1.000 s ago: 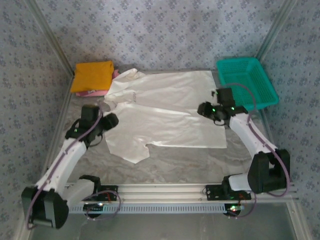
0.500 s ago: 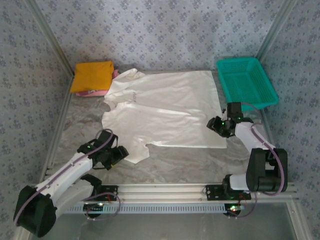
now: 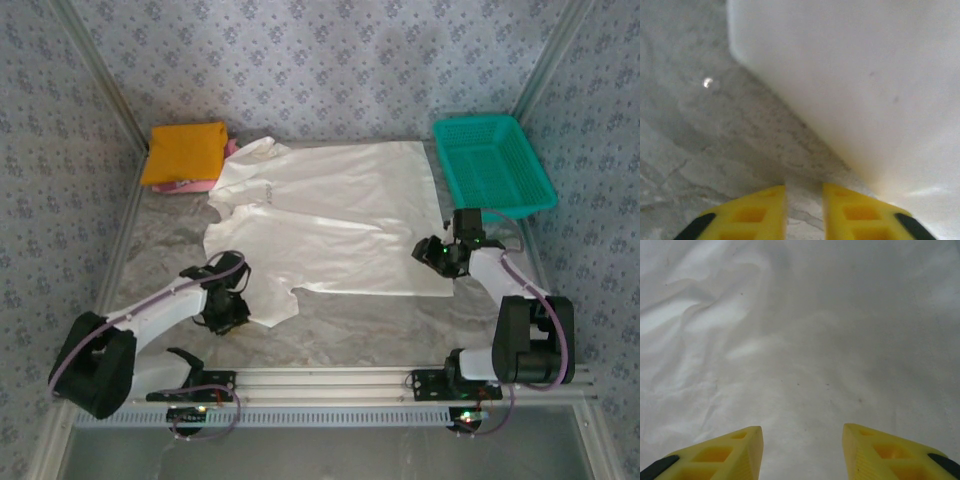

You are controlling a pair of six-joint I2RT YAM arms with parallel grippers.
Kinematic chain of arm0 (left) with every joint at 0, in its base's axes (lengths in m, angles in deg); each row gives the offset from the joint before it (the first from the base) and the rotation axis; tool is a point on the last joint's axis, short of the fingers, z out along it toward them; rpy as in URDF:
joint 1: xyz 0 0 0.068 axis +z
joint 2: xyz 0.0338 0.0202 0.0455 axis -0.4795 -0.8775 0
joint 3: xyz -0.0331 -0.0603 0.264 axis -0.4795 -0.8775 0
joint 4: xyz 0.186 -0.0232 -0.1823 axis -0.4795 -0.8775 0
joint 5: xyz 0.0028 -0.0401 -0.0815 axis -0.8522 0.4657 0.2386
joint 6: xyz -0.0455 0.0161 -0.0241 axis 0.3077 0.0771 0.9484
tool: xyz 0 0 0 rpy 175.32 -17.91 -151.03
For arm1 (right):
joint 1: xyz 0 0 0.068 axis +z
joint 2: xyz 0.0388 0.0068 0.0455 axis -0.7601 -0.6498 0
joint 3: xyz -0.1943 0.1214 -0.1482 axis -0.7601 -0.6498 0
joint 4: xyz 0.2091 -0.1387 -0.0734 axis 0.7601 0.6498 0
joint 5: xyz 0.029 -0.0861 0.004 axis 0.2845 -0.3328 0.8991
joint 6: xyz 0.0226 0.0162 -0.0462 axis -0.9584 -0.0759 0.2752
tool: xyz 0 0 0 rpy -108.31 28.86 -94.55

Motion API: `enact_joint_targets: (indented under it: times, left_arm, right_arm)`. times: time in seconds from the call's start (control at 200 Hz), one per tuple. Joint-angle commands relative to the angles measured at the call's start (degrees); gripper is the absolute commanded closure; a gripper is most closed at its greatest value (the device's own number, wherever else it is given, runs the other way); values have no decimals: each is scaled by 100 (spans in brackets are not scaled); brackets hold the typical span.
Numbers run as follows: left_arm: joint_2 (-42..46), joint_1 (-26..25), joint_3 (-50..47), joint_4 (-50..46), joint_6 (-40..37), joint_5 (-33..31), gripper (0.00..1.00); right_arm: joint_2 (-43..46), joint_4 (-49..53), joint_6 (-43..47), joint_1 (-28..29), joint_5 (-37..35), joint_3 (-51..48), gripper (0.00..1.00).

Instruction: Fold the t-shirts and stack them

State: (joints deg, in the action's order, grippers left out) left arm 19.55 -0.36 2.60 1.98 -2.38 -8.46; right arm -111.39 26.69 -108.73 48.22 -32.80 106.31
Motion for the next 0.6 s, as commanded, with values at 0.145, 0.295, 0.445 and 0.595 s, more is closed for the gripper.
enact_joint_targets:
  times: [0.145,0.295,0.445,0.595]
  left_arm:
    - [-253,208,1199,1139,-1017,-248,100]
    - [-820,398,2028,863,-1706,-155,100]
    - [-1400,399,2749,317,-2229,-8,97]
    - [-346,161,1632,251,-1336,-184,53]
  right_arm:
    - [242,163,-20,-185,-113,-296,50]
    - [58,46,-4,-336,63,-249,49]
    - [2,155,63,-340,129,-76,49]
    - [132,220,102,-350,-8,-80,48]
